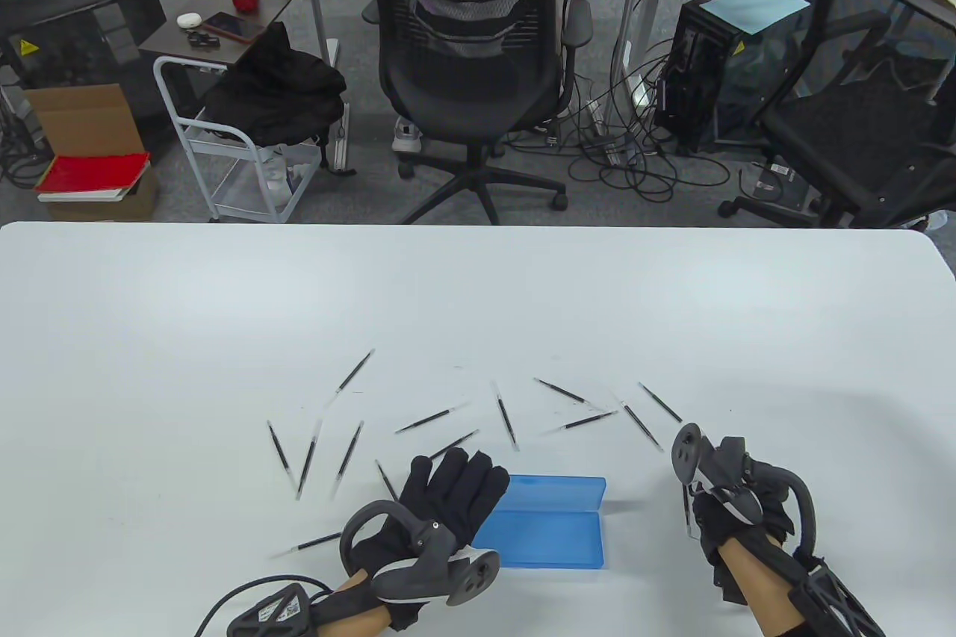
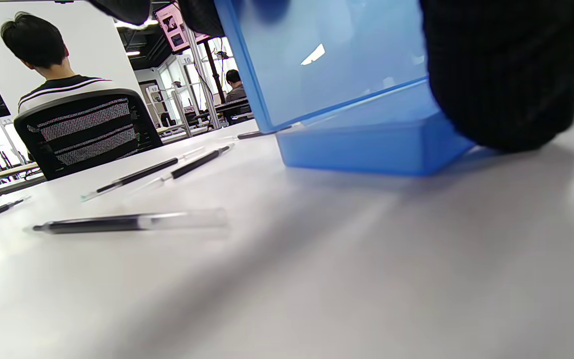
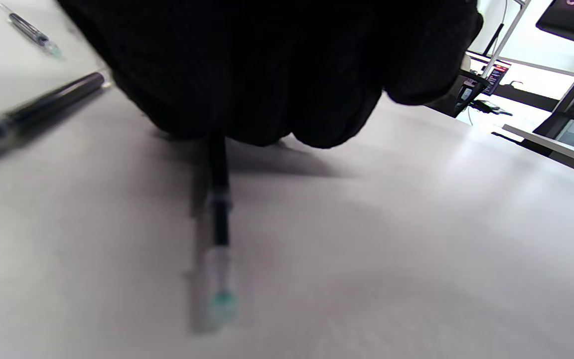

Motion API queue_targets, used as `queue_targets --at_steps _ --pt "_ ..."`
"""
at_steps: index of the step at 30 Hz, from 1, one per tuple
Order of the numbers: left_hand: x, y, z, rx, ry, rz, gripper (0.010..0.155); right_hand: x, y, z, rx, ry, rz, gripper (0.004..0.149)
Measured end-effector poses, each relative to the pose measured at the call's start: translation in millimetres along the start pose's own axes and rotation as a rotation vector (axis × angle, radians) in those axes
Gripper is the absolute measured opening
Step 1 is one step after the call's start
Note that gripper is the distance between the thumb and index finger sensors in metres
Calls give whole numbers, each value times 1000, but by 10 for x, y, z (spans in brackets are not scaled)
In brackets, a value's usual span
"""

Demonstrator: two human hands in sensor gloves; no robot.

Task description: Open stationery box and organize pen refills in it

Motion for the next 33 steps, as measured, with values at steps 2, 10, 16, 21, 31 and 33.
queue_targets --at_steps 2,10,16,21,31,33 --pt "0 0 2 0 1 0 119 10 2 4 -12 13 -14 52" --pt "0 1 3 0 1 0 119 74 4 -25 -43 61 -33 53" --pt "2 0 8 -2 5 2 119 27 -21 -28 -24 32 -24 54" --pt "3 0 10 -2 4 3 120 -21 -2 49 -51 -4 7 53" --pt "-3 -5 22 -10 22 5 120 291 564 831 -199 -230 380 54" --pt "-4 -8 23 -10 24 5 120 397 725 932 -207 -257 474 54"
Point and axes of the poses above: the tracker on the back of each hand, its own x axis roughly to the thumb side, its own y axis roughly from the fingertips to the wrist, z = x × y, the point moved 4 cm from there along -y, roughly from the wrist to the fingertips, and after that the axes turned 10 degrees about -y, right-handed, at the moved point
